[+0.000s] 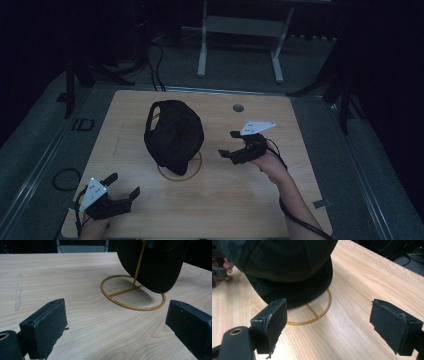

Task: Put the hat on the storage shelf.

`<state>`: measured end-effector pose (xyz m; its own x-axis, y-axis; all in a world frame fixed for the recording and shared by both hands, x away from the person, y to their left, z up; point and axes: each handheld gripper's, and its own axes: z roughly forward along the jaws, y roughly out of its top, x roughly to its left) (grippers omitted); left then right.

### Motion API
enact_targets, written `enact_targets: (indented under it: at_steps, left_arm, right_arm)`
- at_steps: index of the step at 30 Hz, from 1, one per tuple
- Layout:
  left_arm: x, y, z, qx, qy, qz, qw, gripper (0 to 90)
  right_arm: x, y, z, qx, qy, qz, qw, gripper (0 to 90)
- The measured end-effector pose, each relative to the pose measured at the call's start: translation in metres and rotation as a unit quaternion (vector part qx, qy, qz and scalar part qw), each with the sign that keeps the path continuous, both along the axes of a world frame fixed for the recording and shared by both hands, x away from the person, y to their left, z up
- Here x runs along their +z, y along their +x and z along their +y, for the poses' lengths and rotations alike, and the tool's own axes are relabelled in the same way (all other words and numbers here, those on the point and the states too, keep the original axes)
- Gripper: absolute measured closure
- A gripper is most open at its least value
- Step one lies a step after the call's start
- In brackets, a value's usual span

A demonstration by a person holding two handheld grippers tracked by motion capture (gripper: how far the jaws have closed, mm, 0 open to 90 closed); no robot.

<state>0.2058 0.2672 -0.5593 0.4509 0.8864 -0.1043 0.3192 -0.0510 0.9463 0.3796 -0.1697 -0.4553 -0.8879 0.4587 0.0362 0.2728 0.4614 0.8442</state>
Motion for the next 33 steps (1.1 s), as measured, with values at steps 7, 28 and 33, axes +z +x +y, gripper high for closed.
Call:
enact_targets:
  at_steps: [7, 28, 33]
  left_arm:
    - [0.000, 0.000, 0.000, 0.000, 0.000, 0.000, 1.0000, 4.0]
    - [0.000, 0.000, 0.000, -0.001, 0.000, 0.000, 1.0000, 4.0]
    - [0.000, 0.000, 0.000, -0.001, 0.003, 0.000, 1.0000, 4.0]
  right_arm:
    - [-0.013, -0.003, -0.004, -0.002, -0.003, 0.007, 1.0000, 14.1]
    - [-0.055, -0.019, -0.010, 0.007, -0.007, 0.030, 0.9995, 14.1]
    - [-0.061, -0.022, -0.010, 0.012, -0.007, 0.032, 0.9994, 14.1]
